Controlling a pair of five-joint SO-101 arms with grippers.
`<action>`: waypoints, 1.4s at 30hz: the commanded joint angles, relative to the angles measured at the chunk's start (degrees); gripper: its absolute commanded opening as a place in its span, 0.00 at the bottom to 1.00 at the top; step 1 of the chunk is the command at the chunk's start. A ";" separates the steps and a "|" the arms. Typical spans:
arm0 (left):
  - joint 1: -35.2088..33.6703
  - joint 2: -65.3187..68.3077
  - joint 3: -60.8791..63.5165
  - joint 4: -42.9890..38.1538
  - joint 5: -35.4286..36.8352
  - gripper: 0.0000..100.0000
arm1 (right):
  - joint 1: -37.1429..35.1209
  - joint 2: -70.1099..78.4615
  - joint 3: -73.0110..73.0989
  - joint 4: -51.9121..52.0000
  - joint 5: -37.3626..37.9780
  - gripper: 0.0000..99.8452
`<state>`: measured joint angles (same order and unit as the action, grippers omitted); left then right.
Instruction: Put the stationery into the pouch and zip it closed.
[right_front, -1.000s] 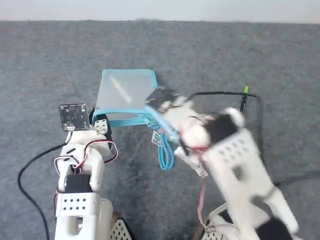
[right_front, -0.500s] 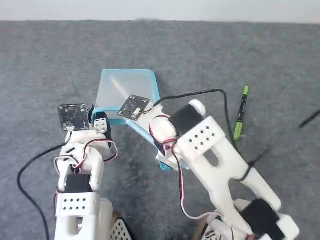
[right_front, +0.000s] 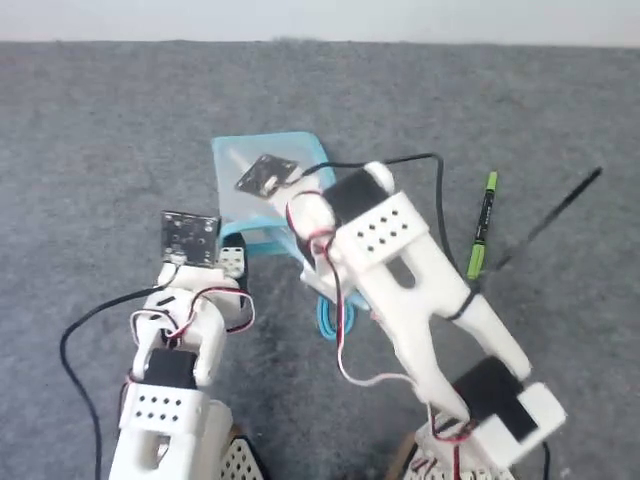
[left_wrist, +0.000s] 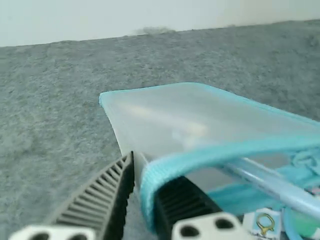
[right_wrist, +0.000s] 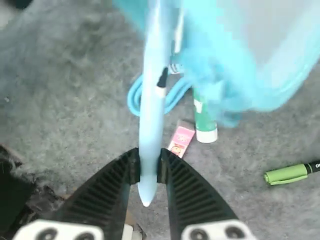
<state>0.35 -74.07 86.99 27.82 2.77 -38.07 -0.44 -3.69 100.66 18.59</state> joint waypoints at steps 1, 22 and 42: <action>2.29 -0.62 -0.66 -1.05 -2.37 0.01 | 3.38 0.75 -5.01 2.33 -0.88 0.01; 8.35 -0.53 0.31 -0.97 -2.81 0.01 | 0.92 1.71 -16.53 -0.22 -3.25 0.15; -9.49 -0.88 -3.38 -1.05 6.42 0.01 | 13.23 -18.68 -1.23 -0.13 0.62 0.20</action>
<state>-4.92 -74.07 88.40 27.82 6.02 -28.40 -14.77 -10.90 100.57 17.10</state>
